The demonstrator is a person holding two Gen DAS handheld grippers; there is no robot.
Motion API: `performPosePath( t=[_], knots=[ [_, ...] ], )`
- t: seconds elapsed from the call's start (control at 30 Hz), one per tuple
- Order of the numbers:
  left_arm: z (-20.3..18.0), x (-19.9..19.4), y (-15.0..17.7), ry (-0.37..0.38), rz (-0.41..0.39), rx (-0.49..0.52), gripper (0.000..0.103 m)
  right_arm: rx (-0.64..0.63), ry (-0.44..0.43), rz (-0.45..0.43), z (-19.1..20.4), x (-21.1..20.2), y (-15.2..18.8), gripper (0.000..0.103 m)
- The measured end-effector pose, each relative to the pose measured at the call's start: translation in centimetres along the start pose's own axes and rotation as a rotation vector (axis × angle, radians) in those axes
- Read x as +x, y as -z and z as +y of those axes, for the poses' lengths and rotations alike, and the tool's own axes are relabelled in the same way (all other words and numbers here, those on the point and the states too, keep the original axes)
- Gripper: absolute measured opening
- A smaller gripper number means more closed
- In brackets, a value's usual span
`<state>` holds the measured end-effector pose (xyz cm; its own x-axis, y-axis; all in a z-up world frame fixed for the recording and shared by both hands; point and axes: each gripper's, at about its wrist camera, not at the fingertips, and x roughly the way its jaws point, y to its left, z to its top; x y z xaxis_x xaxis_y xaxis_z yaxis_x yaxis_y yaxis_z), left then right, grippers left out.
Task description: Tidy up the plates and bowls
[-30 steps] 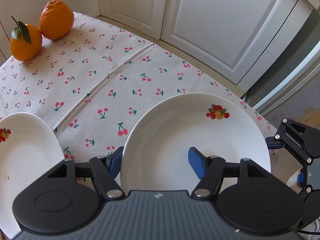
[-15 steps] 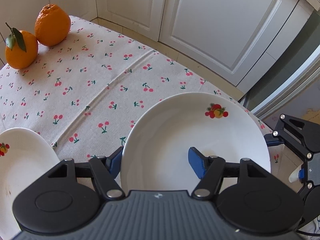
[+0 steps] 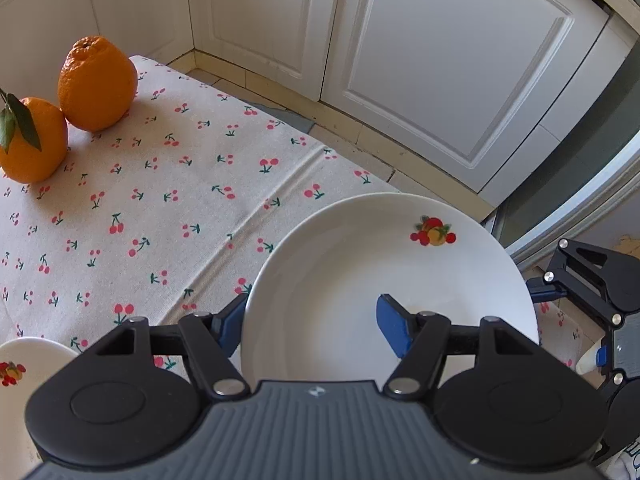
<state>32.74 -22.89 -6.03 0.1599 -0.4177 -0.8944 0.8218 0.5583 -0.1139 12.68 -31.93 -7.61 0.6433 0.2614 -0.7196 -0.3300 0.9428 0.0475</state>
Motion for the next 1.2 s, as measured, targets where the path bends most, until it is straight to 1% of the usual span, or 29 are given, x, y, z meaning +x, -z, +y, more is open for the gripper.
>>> performPosePath(
  t=[0.33, 0.9, 1.0, 1.07, 1.1, 1.2],
  knots=[
    [0.8, 1.0, -1.3, -0.005, -0.017, -0.006, 0.067, 0.005, 0.021, 0.000, -1.5, 1.1, -1.1, 0.093],
    [0.9, 1.2, -1.6, -0.013, -0.030, -0.004, 0.067, 0.007, 0.039, -0.001, -1.5, 1.2, -1.4, 0.093],
    [0.7, 1.2, -1.6, -0.015, -0.034, -0.001, 0.071, 0.009, 0.040, -0.001, -1.5, 1.3, -1.4, 0.094],
    [0.6, 1.0, -1.5, -0.014, -0.038, -0.008, 0.079, 0.010, 0.043, -0.004, -1.5, 1.3, -1.4, 0.100],
    [0.6, 0.9, -1.5, -0.018, -0.042, -0.007, 0.079, 0.010, 0.045, -0.018, -1.4, 1.1, -1.4, 0.103],
    [0.2, 0.0, -1.3, -0.051, -0.061, 0.007, 0.080, 0.020, 0.046, -0.018, -1.5, 0.8, -1.3, 0.103]
  ],
)
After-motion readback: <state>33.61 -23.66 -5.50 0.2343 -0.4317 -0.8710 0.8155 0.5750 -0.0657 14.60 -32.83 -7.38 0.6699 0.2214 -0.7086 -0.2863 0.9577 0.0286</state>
